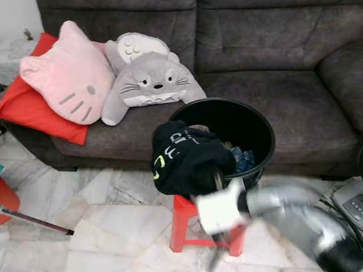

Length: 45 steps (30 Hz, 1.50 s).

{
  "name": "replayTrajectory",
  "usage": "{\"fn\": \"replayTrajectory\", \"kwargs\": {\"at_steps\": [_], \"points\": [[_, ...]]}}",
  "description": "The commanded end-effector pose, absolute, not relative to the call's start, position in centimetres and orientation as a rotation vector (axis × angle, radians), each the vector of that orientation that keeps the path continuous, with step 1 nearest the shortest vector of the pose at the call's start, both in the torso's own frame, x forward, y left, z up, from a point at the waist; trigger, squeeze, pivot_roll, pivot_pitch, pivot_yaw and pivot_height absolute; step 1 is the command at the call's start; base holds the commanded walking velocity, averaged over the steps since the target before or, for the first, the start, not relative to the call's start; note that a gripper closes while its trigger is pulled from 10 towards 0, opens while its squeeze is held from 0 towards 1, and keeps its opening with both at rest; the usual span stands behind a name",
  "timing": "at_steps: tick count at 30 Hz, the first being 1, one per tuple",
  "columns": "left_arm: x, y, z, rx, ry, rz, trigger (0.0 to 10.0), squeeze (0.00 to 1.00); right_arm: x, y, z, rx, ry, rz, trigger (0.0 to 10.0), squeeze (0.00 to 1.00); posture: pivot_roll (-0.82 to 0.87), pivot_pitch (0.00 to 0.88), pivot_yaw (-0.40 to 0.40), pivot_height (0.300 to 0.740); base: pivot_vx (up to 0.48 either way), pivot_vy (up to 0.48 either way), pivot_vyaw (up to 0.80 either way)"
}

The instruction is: Hang hanger

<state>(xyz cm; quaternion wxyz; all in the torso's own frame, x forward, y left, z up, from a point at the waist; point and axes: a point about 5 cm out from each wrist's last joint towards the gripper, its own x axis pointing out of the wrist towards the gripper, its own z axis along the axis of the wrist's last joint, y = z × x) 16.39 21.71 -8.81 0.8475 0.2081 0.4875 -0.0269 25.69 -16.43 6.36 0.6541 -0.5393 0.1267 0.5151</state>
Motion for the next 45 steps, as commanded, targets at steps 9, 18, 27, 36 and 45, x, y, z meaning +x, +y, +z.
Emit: {"fn": "replayTrajectory", "kwargs": {"at_steps": [9,18,27,36,45], "points": [[16.4,21.5,-8.9,0.455,1.025,-0.074,10.0,0.00,26.7,-16.0,7.7,-1.267,0.212,1.111,10.0,0.00,0.06,0.074,-0.029,0.736,0.000,0.000,0.00],[16.5,21.4,-8.8,0.453,1.020,-0.071,10.0,0.00,27.7,-15.9,8.9,-1.418,0.048,1.029,10.0,0.00,0.05,0.076,-0.031,0.736,0.000,0.000,0.00],[16.5,21.4,-8.8,0.451,1.021,-0.069,10.0,0.00,26.9,-16.6,8.0,-1.519,0.024,1.026,10.0,0.00,0.05,0.077,-0.030,0.736,0.000,0.000,0.00],[16.5,21.3,-8.8,0.452,1.019,-0.066,10.0,0.00,28.0,-17.3,7.0,-1.603,-0.066,0.834,10.0,0.00,0.05,0.077,-0.028,0.736,0.000,0.000,0.00],[16.5,21.2,-8.9,0.448,1.019,-0.058,10.0,0.00,28.8,-17.2,5.9,-1.675,-0.114,0.771,10.0,0.00,0.05,0.077,-0.033,0.736,0.000,0.000,0.00]]}}
